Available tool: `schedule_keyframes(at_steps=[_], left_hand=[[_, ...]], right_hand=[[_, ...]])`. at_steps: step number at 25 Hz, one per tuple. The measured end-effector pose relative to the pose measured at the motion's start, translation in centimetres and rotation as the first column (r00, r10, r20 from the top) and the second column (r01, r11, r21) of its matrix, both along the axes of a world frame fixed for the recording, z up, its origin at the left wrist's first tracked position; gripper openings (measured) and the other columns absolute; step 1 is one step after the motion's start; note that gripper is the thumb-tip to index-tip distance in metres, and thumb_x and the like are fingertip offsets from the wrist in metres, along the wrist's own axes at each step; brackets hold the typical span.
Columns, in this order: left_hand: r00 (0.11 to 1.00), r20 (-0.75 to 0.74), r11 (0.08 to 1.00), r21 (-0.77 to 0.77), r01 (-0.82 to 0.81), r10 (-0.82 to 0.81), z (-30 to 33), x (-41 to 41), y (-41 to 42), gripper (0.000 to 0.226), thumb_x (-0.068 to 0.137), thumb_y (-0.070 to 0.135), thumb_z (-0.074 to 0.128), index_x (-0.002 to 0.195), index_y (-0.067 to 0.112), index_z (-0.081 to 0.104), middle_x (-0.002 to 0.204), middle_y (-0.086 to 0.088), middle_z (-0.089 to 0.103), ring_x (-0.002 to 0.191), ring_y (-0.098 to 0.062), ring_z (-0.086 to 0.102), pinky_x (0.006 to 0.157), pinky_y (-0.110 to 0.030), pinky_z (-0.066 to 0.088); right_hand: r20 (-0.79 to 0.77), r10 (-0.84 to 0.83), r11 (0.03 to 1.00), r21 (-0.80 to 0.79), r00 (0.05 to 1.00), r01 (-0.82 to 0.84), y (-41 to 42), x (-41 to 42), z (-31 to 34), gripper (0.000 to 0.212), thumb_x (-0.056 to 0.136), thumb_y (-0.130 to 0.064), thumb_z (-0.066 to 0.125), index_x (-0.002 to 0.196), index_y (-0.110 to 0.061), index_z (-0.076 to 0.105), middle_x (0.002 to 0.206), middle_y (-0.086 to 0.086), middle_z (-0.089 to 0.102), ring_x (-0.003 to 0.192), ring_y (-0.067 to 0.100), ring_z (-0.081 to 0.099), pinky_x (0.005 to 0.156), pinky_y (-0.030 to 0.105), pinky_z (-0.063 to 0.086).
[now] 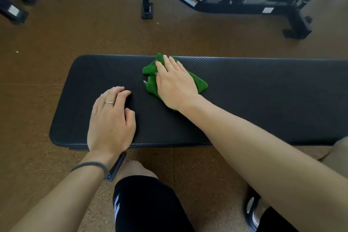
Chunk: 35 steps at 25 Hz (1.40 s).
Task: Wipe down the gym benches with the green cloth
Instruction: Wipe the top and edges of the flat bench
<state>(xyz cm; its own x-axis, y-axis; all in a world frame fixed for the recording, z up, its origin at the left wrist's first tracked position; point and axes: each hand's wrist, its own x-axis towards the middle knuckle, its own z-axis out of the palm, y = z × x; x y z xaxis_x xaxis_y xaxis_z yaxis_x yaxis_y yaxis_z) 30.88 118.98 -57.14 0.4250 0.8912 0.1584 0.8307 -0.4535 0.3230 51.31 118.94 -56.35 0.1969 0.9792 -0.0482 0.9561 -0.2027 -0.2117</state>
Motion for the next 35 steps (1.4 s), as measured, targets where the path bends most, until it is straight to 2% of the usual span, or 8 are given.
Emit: schedule_keyframes(at_steps=[9,15,18,20,23,27,32,35], left_hand=[[1.000,0.004,0.999,-0.034,-0.017,0.017,0.2,0.3,0.0,0.041,0.097,0.009,0.049,0.137,0.009,0.054,0.146,-0.007,0.052,0.139,-0.025,0.044,0.120,-0.047,0.033],[0.999,0.019,0.998,-0.052,-0.044,0.045,0.4,0.3,-0.1,0.041,0.098,0.010,0.048,0.137,0.009,0.056,0.147,-0.006,0.052,0.139,-0.024,0.044,0.120,-0.049,0.035],[0.998,0.028,0.998,-0.049,-0.048,0.050,0.4,0.5,-0.2,0.040,0.097,0.011,0.049,0.136,0.009,0.057,0.146,-0.006,0.053,0.138,-0.025,0.045,0.119,-0.049,0.036],[0.998,0.035,0.997,-0.051,-0.052,0.054,0.4,0.6,-0.3,0.040,0.097,0.011,0.050,0.136,0.010,0.057,0.146,-0.005,0.053,0.138,-0.024,0.044,0.119,-0.049,0.036],[0.998,0.041,0.998,-0.042,-0.056,0.057,0.4,0.6,-0.3,0.040,0.096,0.012,0.050,0.135,0.010,0.057,0.146,-0.004,0.053,0.138,-0.023,0.043,0.119,-0.049,0.036],[0.999,0.014,0.999,-0.028,-0.041,0.041,0.4,0.3,-0.1,0.041,0.096,0.010,0.052,0.136,0.009,0.057,0.146,-0.006,0.053,0.138,-0.024,0.043,0.119,-0.048,0.035],[0.999,0.026,0.998,-0.036,-0.045,0.046,0.4,0.5,-0.3,0.040,0.095,0.006,0.053,0.135,0.007,0.058,0.145,-0.006,0.054,0.137,-0.025,0.045,0.118,-0.049,0.037],[0.999,0.020,0.998,-0.042,-0.044,0.045,0.4,0.6,-0.2,0.041,0.095,0.008,0.051,0.136,0.008,0.058,0.146,-0.005,0.053,0.138,-0.024,0.044,0.118,-0.050,0.038]], right_hand=[[-0.061,0.227,0.974,0.041,0.972,-0.225,0.4,-2.9,0.6,0.052,0.111,-0.034,0.029,0.160,-0.016,0.033,0.169,0.010,0.025,0.157,0.024,0.020,0.129,0.039,0.012],[0.043,-0.032,0.998,-0.054,0.999,0.034,3.3,8.3,0.3,0.040,0.105,-0.020,0.030,0.134,-0.008,0.056,0.143,0.015,0.055,0.131,0.036,0.049,0.109,0.047,0.036],[0.004,-0.341,0.939,-0.052,0.940,0.340,-1.1,14.7,0.6,0.040,0.108,-0.023,0.027,0.123,-0.006,0.060,0.134,0.017,0.062,0.125,0.036,0.052,0.113,0.048,0.032],[0.107,-0.378,0.925,0.012,0.919,0.379,-1.3,13.3,0.0,0.048,0.105,-0.025,0.020,0.114,-0.005,0.062,0.123,0.019,0.065,0.117,0.038,0.055,0.107,0.049,0.034],[0.108,-0.211,0.977,0.003,0.971,0.212,2.6,6.5,-1.1,0.074,0.090,-0.029,0.000,0.119,-0.005,0.062,0.125,0.019,0.063,0.117,0.039,0.053,0.099,0.050,0.033],[-0.059,-0.065,0.998,0.002,0.996,0.066,2.6,-0.6,0.1,0.056,0.108,-0.028,0.024,0.160,-0.007,0.029,0.166,0.020,0.025,0.156,0.033,0.019,0.128,0.043,0.010],[-0.047,0.036,0.997,0.063,0.998,-0.033,-9.1,-1.5,-0.3,0.054,0.107,-0.029,0.031,0.156,-0.007,0.040,0.164,0.019,0.033,0.154,0.033,0.027,0.128,0.045,0.020],[0.008,0.048,0.998,0.044,0.999,-0.048,-4.9,0.5,-0.2,0.055,0.108,-0.028,0.027,0.158,-0.008,0.034,0.167,0.019,0.026,0.156,0.032,0.021,0.129,0.043,0.013]])
